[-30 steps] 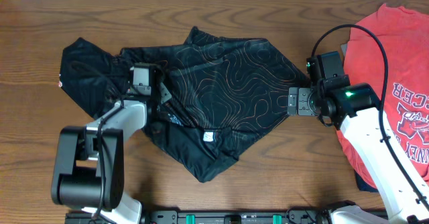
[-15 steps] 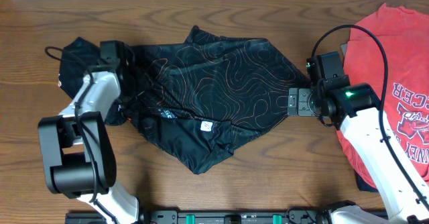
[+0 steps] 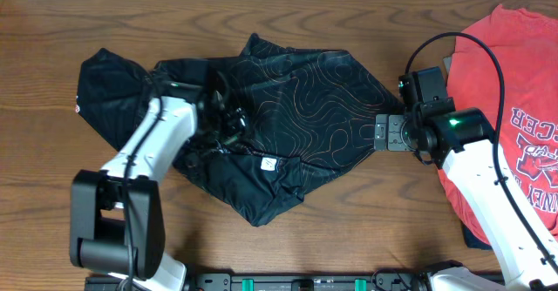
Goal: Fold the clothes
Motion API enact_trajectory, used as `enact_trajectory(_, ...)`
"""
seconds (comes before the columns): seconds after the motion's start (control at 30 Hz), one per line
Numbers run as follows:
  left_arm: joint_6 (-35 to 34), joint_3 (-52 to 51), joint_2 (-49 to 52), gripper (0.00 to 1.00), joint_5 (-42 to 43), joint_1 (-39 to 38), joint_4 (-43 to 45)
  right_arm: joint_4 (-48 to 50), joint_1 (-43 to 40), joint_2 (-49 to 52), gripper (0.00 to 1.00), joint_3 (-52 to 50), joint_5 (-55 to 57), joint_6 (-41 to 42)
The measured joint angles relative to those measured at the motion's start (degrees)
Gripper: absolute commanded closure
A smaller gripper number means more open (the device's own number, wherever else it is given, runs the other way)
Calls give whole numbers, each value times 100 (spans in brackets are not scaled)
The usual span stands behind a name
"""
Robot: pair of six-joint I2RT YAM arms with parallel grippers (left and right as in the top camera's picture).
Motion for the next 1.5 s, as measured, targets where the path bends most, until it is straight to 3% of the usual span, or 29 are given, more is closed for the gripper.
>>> enact_trajectory(0.2, -800, -680, 2, 11, -297, -330, 745, -24, 0, 0, 1, 0, 0, 2)
enact_trajectory(0.4, -1093, -1032, -11, 14, -400, -422, 1329, -26, 0, 0, 1, 0, 0, 0)
enact_trajectory(0.87, -1187, -1169, -74, 28, -424, -426, 1064, -24, 0, 0, 1, 0, 0, 0)
enact_trajectory(1.5, -1172, -1217, -74, 28, -225, -428, 776, -24, 0, 0, 1, 0, 0, 0)
